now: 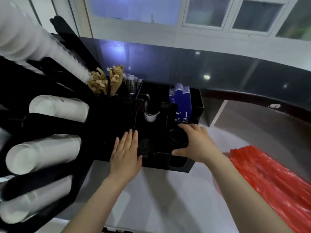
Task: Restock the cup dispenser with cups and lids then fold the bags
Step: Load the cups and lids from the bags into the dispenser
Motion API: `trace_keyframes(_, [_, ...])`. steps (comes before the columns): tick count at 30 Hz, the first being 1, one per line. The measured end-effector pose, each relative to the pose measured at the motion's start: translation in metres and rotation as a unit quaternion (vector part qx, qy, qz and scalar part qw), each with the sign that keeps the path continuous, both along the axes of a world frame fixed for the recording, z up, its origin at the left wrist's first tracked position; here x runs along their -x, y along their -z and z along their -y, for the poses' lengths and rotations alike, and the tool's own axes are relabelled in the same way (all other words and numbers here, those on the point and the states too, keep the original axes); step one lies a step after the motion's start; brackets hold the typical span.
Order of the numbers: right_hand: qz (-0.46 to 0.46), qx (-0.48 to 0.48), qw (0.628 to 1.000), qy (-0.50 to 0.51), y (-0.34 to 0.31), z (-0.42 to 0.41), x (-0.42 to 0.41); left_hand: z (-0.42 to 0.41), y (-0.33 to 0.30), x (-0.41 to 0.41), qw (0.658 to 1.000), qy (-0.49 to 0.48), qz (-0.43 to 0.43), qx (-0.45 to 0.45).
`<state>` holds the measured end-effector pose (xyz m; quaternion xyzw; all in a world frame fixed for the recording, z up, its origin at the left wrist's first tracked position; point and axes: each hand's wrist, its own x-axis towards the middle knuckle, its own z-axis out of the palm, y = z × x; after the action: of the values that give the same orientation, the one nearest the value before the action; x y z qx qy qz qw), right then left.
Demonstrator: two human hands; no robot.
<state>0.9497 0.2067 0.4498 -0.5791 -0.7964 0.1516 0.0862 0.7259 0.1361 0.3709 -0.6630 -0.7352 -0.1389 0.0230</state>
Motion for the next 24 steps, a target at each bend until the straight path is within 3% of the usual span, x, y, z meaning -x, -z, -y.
trace_keyframes(5, [0.041, -0.053, 0.998, -0.019, 0.005, 0.001, 0.003, 0.000, 0.000, 0.000, 1.000, -0.002, 0.004, 0.003])
trace_keyframes(12, [-0.052, -0.076, 0.996, 0.006, 0.001, 0.007, -0.009, -0.001, 0.000, 0.003, 1.000, 0.012, 0.018, 0.008])
trace_keyframes(21, [-0.172, -0.175, 0.969, 0.019, -0.020, 0.031, 0.001, -0.002, 0.000, 0.006, 0.999, 0.020, 0.037, 0.014])
trace_keyframes(24, [-0.190, -0.189, 0.963, -0.010, -0.020, 0.037, 0.021, 0.000, -0.002, 0.007, 0.997, 0.036, 0.068, 0.009])
